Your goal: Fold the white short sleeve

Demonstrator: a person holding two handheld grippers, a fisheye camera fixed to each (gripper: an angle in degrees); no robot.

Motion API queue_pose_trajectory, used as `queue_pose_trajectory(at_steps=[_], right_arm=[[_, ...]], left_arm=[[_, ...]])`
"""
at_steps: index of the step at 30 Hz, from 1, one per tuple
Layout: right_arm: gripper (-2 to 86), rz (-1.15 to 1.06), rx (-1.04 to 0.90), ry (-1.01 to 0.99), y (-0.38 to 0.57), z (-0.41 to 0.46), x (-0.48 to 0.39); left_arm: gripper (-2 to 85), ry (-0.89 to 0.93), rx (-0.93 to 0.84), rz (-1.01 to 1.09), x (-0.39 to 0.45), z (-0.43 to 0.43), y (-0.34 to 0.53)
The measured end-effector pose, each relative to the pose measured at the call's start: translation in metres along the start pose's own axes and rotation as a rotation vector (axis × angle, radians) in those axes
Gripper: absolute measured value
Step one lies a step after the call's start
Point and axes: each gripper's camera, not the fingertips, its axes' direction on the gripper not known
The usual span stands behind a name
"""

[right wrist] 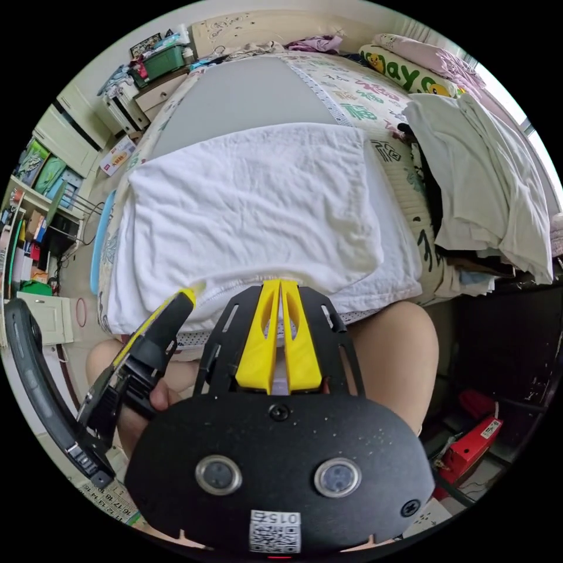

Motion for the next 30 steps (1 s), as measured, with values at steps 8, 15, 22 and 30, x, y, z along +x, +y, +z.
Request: queue_pose_trajectory(at_steps=[8,15,22,30], right_arm=[[-1.0,-0.011,0.018,-0.072,0.027,0.031,-0.035],[-1.0,0.011,0.052,-0.008,0.049,0.047,-0.065],[-1.0,-0.028,0.074,0.114,0.068,0.065,-0.105],[-1.0,-0.104,0.071,0.219,0.082,0.084,-0.139]], left_arm=[[-0.4,-0.005,0.088,-0.012,0.018,-0.023,0.009],[-0.7,0.160,0.104,-0.142,-0.004,-0.032,0.012],[-0.8,0.170,0.083,-0.126,-0.003,-0.042,0.012],[-0.8,0.302,0.017,-0.176,-0.022,-0.040,0.009]])
